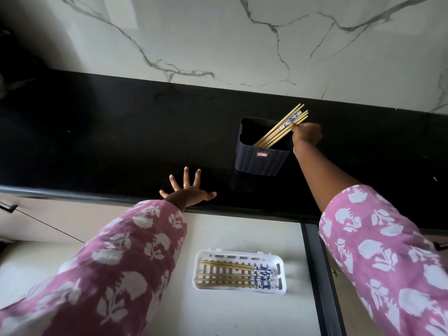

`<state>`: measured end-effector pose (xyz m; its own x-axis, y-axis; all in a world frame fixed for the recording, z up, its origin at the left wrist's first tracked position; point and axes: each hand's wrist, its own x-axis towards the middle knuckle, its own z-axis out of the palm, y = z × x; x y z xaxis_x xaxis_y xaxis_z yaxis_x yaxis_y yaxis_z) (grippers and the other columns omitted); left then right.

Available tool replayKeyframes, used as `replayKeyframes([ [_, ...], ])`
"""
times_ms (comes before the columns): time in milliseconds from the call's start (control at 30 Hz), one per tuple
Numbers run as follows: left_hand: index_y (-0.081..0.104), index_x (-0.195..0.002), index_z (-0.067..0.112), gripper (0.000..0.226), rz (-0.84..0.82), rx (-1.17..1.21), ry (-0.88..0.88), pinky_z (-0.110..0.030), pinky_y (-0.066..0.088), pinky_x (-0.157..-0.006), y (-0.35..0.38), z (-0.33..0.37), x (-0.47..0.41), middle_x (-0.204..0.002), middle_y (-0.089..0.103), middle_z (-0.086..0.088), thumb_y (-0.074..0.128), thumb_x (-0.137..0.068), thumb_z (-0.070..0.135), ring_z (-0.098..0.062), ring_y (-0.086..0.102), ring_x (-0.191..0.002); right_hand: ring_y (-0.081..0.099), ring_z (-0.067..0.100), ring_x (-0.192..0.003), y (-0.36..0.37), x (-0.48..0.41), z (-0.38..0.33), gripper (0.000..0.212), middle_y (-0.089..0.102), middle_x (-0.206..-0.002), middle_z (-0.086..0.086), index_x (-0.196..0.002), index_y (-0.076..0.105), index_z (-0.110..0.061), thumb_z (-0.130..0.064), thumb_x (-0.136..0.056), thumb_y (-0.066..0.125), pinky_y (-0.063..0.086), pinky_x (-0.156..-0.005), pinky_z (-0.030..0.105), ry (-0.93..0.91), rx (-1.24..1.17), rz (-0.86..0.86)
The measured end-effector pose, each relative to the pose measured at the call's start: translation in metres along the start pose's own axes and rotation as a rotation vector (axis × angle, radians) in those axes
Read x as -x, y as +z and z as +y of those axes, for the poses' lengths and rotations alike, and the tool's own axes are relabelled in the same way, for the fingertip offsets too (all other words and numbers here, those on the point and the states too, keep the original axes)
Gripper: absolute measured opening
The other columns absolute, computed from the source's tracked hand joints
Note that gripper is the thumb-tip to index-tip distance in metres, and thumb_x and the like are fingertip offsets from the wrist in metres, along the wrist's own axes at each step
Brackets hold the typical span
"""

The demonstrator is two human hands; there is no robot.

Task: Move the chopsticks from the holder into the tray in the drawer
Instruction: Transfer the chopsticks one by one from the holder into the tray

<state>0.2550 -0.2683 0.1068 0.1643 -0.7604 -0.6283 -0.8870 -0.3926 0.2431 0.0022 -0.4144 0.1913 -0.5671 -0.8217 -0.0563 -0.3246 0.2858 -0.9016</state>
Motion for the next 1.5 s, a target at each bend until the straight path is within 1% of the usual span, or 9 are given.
replayKeyframes([
  [433,-0.008,-0.146,0.046,0.086,0.017,-0.006,0.004,-0.069,-0.004,-0.107,0.001,-0.002,0.005,-0.157,-0.021,0.011,0.036,-0.08,0.078,-0.04,-0.023,-0.141,0.072,0.027,-0.081,-0.043,0.007,-0.026,0.025,0.074,-0.086,0.015,-0.094,0.073,-0.003,-0.024,-0.081,0.068,0.059,-0.078,0.044,-0.119,-0.124,0.143],
  [767,0.001,-0.149,0.043,0.081,0.03,-0.02,0.007,-0.068,-0.003,-0.108,0.003,-0.001,0.011,-0.16,-0.007,0.006,0.026,-0.081,0.08,-0.041,-0.015,-0.143,0.065,0.012,-0.071,-0.095,0.049,-0.056,0.02,0.067,-0.078,0.005,-0.098,0.07,0.002,-0.015,-0.088,0.063,0.059,-0.072,0.026,-0.332,-0.41,0.155],
  [933,-0.004,-0.148,0.045,0.084,0.06,-0.02,0.021,-0.068,-0.003,-0.109,0.005,-0.002,0.01,-0.159,-0.014,0.009,0.028,-0.079,0.081,-0.04,-0.018,-0.143,0.062,0.007,-0.066,-0.096,0.073,-0.045,0.005,0.066,-0.071,-0.002,-0.086,0.067,-0.006,-0.007,-0.088,0.063,0.053,-0.061,0.015,-0.355,-0.527,-0.064],
  [1067,-0.007,-0.147,0.045,0.087,0.076,-0.016,0.026,-0.069,-0.004,-0.108,0.008,-0.003,0.009,-0.157,-0.019,0.011,0.031,-0.078,0.082,-0.039,-0.02,-0.142,0.059,-0.008,-0.049,-0.077,0.1,-0.012,0.005,0.069,-0.062,-0.013,-0.088,0.069,-0.004,-0.002,-0.084,0.066,0.05,-0.055,0.011,-0.416,-0.342,-0.289],
  [1133,-0.009,-0.146,0.045,0.088,0.083,-0.016,0.038,-0.069,-0.004,-0.108,0.008,-0.003,0.009,-0.157,-0.022,0.011,0.032,-0.078,0.081,-0.039,-0.022,-0.142,0.057,-0.011,-0.047,-0.065,0.114,0.009,0.019,0.068,-0.076,0.003,-0.099,0.068,0.008,-0.001,-0.082,0.067,0.051,-0.058,0.01,-0.423,-0.197,-0.395],
  [1233,-0.009,-0.146,0.045,0.088,0.079,-0.01,0.038,-0.069,-0.004,-0.108,0.008,-0.003,0.008,-0.156,-0.023,0.012,0.033,-0.078,0.081,-0.039,-0.023,-0.141,0.057,-0.012,-0.049,-0.047,0.14,0.04,0.017,0.068,-0.08,0.011,-0.095,0.071,0.006,-0.003,-0.081,0.068,0.05,-0.063,0.011,-0.452,0.017,-0.584],
  [1300,-0.008,-0.147,0.045,0.089,0.073,-0.005,0.036,-0.069,-0.004,-0.108,0.007,-0.003,0.007,-0.156,-0.022,0.012,0.033,-0.077,0.082,-0.039,-0.023,-0.142,0.061,-0.007,-0.057,-0.037,0.157,0.06,0.016,0.071,-0.079,0.012,-0.093,0.072,0.004,-0.006,-0.081,0.069,0.048,-0.063,0.012,-0.498,0.169,-0.694],
  [1400,-0.007,-0.147,0.046,0.09,0.065,-0.009,0.037,-0.069,-0.004,-0.108,0.007,-0.004,0.006,-0.157,-0.019,0.012,0.031,-0.075,0.084,-0.039,-0.021,-0.142,0.071,0.023,-0.077,-0.022,0.184,0.09,0.017,0.075,-0.086,0.018,-0.093,0.073,0.001,-0.011,-0.082,0.069,0.053,-0.074,0.029,-0.601,0.401,-0.872],
  [1500,-0.008,-0.146,0.046,0.089,0.062,-0.014,0.032,-0.069,-0.004,-0.108,0.007,-0.003,0.005,-0.157,-0.021,0.012,0.033,-0.076,0.083,-0.039,-0.022,-0.142,0.069,0.03,-0.083,-0.011,0.21,0.118,0.015,0.074,-0.09,0.018,-0.088,0.073,0.001,-0.01,-0.083,0.064,0.052,-0.079,0.036,-0.687,0.624,-1.044],
])
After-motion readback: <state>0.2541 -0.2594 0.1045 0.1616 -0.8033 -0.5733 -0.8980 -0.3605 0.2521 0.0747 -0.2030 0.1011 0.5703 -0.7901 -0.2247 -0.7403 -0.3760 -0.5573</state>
